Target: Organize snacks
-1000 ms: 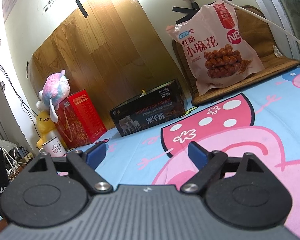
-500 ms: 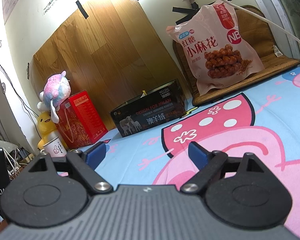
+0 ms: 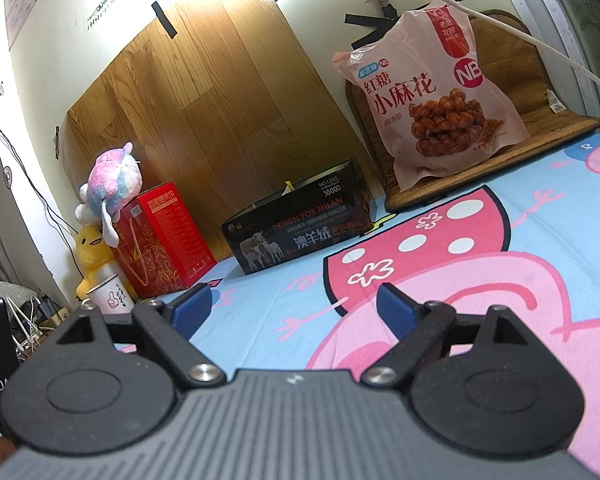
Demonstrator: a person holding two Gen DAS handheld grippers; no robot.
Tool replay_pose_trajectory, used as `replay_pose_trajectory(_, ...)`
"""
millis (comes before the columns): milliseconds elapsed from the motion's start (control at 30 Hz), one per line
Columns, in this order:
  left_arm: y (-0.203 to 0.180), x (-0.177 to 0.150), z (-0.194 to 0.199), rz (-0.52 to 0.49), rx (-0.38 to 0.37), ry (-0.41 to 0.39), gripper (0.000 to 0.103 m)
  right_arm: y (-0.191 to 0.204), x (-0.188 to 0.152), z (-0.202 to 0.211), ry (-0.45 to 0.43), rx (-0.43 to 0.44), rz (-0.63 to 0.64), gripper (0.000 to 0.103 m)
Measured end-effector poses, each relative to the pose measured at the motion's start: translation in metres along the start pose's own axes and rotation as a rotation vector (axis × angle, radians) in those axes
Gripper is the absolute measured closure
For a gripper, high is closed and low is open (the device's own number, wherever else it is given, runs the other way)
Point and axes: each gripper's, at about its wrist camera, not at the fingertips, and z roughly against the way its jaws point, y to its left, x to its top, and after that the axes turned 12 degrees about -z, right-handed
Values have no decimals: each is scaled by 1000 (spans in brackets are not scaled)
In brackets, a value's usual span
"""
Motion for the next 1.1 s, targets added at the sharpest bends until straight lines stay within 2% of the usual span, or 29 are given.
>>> replay_pose_trajectory(333,-3,0,-1,-14,51,21,0,1,0,-1,1,1,0,12)
replay_pose_trajectory(767,-4,0,-2,-23,50,22,0,0,1,0,0,1,-3,11)
replay_pose_trajectory(1100,-3,0,-4,-33,39,71,0,3,-2,-1,1,7,-7,11)
